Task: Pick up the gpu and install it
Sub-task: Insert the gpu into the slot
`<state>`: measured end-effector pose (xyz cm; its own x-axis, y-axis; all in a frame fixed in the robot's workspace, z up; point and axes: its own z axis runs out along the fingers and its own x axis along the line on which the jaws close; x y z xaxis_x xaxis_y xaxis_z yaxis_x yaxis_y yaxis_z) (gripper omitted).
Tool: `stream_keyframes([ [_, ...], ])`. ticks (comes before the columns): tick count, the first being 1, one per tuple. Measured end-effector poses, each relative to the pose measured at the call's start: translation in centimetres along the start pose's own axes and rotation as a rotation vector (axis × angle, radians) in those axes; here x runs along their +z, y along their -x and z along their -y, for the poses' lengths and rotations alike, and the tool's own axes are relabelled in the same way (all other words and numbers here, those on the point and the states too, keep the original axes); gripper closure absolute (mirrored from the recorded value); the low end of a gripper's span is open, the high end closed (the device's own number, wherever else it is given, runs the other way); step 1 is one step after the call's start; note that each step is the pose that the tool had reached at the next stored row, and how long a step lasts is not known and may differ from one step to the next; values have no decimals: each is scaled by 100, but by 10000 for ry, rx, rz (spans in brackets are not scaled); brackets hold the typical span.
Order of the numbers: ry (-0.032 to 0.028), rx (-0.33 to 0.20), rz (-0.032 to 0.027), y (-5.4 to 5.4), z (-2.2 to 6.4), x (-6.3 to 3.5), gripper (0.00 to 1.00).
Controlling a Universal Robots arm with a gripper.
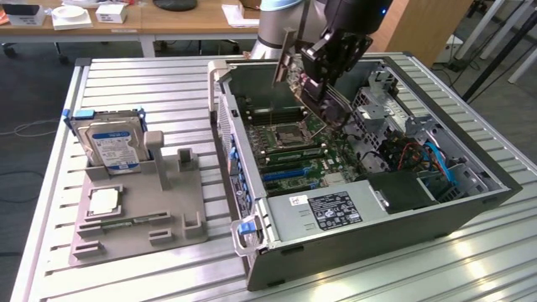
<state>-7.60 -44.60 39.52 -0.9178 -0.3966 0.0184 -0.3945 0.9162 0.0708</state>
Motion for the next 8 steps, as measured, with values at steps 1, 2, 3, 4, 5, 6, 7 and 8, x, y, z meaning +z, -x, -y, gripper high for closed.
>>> stream_keyframes([
  [1,-1,-107,-7,4,2,0,73],
  [2,-4,-218,-15,7,3,0,73],
  [3,-6,-334,-24,11,4,0,73],
  [4,-8,-459,-32,14,6,0,73],
  [5,-10,-578,-41,16,7,-1,73],
  [6,-13,-701,-49,18,8,-1,73],
  [7,-15,-829,-59,20,8,-1,73],
  [8,-17,-962,-68,22,9,-1,73],
])
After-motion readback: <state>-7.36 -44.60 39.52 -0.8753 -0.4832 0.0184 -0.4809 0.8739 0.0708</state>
